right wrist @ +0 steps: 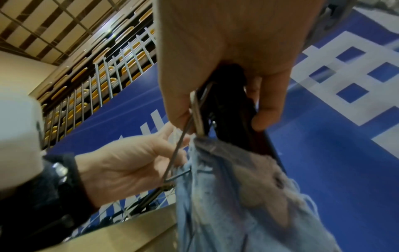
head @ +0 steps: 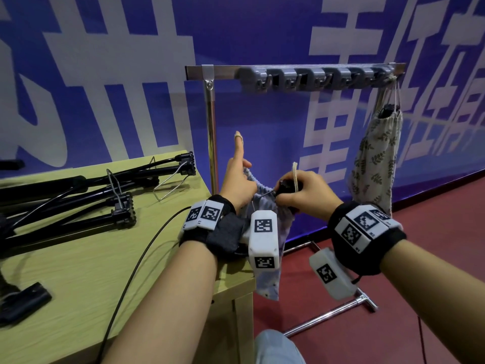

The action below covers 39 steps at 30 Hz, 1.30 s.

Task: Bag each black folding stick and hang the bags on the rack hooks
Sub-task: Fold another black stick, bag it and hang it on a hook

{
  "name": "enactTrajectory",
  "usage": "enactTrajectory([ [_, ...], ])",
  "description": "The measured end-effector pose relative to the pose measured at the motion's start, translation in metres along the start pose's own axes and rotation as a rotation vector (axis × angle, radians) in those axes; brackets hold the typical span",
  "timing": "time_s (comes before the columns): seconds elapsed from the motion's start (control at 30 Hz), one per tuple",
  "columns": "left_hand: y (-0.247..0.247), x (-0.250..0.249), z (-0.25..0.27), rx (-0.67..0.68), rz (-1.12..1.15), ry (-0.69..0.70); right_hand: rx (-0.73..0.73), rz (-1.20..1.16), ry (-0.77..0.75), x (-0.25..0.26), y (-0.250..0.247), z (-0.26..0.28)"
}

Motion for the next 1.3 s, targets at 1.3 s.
enactTrajectory([
  [1.3,0.024,-0.015,0.027,0.234,0.219,-0.238,-0.182,-0.667,0.339,-0.026,-0.005,-0.004],
])
Point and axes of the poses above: each hand's wrist, its own z-axis away from the middle knuckle, its own y-axis out of the palm, x = y × z, the point moved 10 cm from there along -z, towards the middle knuckle, and after that the axes turned 12 degrees about -z, right-handed, at the moved point
